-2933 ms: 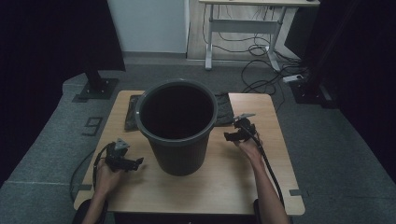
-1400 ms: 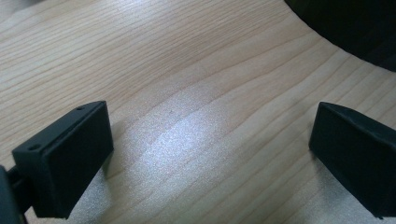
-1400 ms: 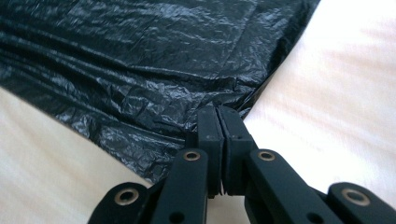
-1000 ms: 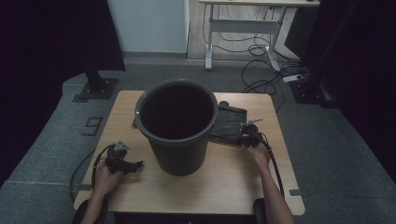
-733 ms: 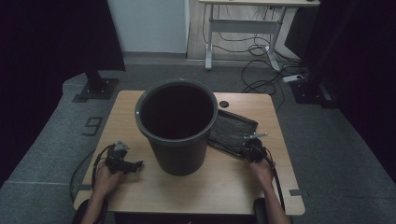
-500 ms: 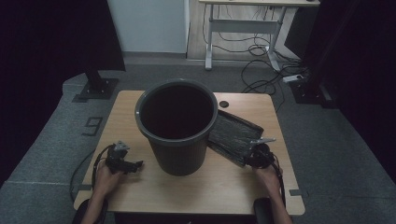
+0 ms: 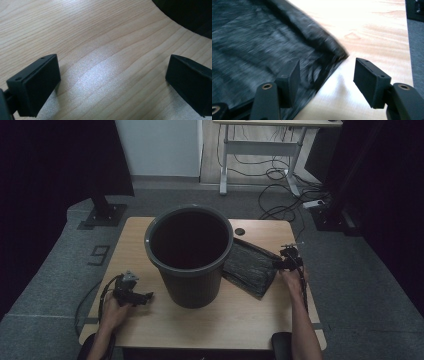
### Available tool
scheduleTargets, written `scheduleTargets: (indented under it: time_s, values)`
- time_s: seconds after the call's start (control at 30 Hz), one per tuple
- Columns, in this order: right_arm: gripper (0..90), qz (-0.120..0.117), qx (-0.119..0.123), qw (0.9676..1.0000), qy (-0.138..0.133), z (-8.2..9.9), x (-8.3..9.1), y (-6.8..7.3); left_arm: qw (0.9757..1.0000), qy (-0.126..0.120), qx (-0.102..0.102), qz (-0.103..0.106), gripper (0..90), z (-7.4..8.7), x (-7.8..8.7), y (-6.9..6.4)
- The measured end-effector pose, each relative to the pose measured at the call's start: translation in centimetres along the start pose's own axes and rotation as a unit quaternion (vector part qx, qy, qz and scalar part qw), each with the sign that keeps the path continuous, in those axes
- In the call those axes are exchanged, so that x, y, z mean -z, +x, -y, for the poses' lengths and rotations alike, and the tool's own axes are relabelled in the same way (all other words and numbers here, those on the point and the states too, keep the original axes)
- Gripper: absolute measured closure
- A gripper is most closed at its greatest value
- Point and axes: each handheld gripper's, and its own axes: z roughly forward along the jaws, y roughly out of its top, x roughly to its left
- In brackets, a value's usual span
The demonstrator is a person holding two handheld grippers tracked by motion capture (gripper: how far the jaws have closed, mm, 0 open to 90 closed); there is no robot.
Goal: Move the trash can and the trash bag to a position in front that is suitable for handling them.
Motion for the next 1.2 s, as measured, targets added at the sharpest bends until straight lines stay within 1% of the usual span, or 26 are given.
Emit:
scheduleTargets:
  time_s: [0.03,0.07,0.1,0.13,0.17,0.23,0.3,0.37,0.4,0.5,0.57,0.6,0.63,0.67,0.73,0.8,0.87,0.93,0.97,1.0,1.03,1.07,1.1,1.13,1.17,1.2]
  values:
    - [43.9,-0.003,-0.006,1.0,0.005,-0.2,-0.4,-0.2,1.0,0.0,0.0,0.0,0.0,0.0,0.0,0.0]
    - [57.8,-0.007,-0.007,0.9998,0.017,-0.4,-1.2,-0.4,1.0,0.0,0.0,0.0,0.0,0.0,0.0,0.0]
    - [57.8,-0.007,-0.007,0.9998,0.017,-0.4,-1.2,-0.4,1.0,0.0,0.0,-0.001,0.0,0.0,0.0,0.0]
    - [64.7,-0.011,-0.002,0.9997,0.022,-0.4,-1.5,-0.5,1.0,0.0,0.0,-0.001,0.0,0.0,0.0,0.0]
    - [73.6,-0.02,0.003,0.9996,0.017,-0.4,-1.6,-0.6,1.0,0.0,0.0,-0.001,0.0,0.0,0.0,0.0]
    - [82.8,-0.039,0.007,0.9991,0.016,-0.2,-1.6,-0.7,1.0,-0.002,0.001,-0.002,0.0,0.0,-0.1,-0.1]
    - [86.4,-0.053,0.014,0.9983,0.018,0.1,-1.2,-0.5,1.0,-0.002,0.001,-0.002,0.0,0.0,-0.1,-0.1]
    - [87.0,-0.054,0.028,0.998,0.018,0.7,-0.7,-0.2,1.0,0.0,-0.001,-0.002,0.0,0.0,0.0,-0.1]
    - [87.0,-0.054,0.034,0.9978,0.019,1.1,-0.4,0.1,1.0,0.001,-0.001,0.0,0.0,-0.1,0.0,-0.1]
    - [86.7,-0.056,0.042,0.9974,0.016,2.7,1.0,0.8,1.0,-0.001,-0.001,-0.001,0.0,-0.1,-0.1,-0.1]
    - [86.5,-0.055,0.048,0.9972,0.014,4.6,2.5,1.6,1.0,-0.001,0.0,-0.001,0.0,-0.1,-0.1,-0.1]
    - [86.5,-0.055,0.048,0.9972,0.014,4.6,2.5,1.6,1.0,0.0,-0.001,-0.001,0.0,-0.1,-0.1,-0.1]
    - [86.1,-0.063,0.05,0.9966,0.014,5.9,3.6,2.1,1.0,-0.001,0.0,-0.002,0.0,-0.1,-0.1,-0.2]
    - [86.1,-0.063,0.05,0.9966,0.014,5.9,3.6,2.1,1.0,-0.001,0.0,-0.002,0.0,-0.1,-0.1,-0.2]
    - [85.9,-0.065,0.056,0.9962,0.012,7.1,4.7,2.7,1.0,-0.002,0.001,-0.002,0.0,-0.1,-0.2,-0.2]
    - [86.0,-0.07,0.056,0.9959,0.009,8.7,5.9,3.5,1.0,-0.001,0.001,-0.001,0.0,-0.1,-0.2,-0.3]
    - [86.0,-0.074,0.063,0.9953,0.006,9.9,6.9,4.4,1.0,-0.001,0.001,-0.002,0.0,-0.1,-0.2,-0.3]
    - [84.5,-0.079,0.069,0.9944,0.01,11.1,8.1,5.3,1.0,-0.001,0.001,-0.001,0.0,-0.1,-0.2,-0.3]
    - [81.4,-0.082,0.076,0.9936,0.014,11.6,8.6,5.6,1.0,-0.001,0.001,-0.001,0.0,-0.1,-0.2,-0.3]
    - [75.4,-0.078,0.082,0.9934,0.021,11.9,9.2,5.9,1.0,-0.001,0.001,-0.002,0.0,-0.1,-0.2,-0.3]
    - [68.1,-0.066,0.088,0.9937,0.024,12.0,9.9,6.0,1.0,-0.001,0.001,-0.002,0.0,-0.1,-0.1,-0.3]
    - [60.9,-0.055,0.088,0.9944,0.023,11.7,10.4,5.9,1.0,-0.001,0.001,-0.002,0.0,-0.1,-0.2,-0.3]
    - [53.4,-0.05,0.085,0.9948,0.025,11.1,10.9,5.7,1.0,-0.001,0.001,-0.002,0.0,-0.1,-0.2,-0.3]
    - [48.9,-0.046,0.086,0.995,0.024,10.6,11.0,5.5,1.0,-0.001,0.001,-0.002,0.0,-0.1,-0.2,-0.3]
    - [44.9,-0.039,0.086,0.9955,0.008,9.2,10.7,5.1,1.0,-0.001,0.0,-0.001,0.0,-0.1,-0.2,-0.3]
    - [44.9,-0.039,0.086,0.9955,0.008,9.2,10.7,5.1,1.0,-0.001,0.0,-0.001,0.0,-0.1,-0.2,-0.3]
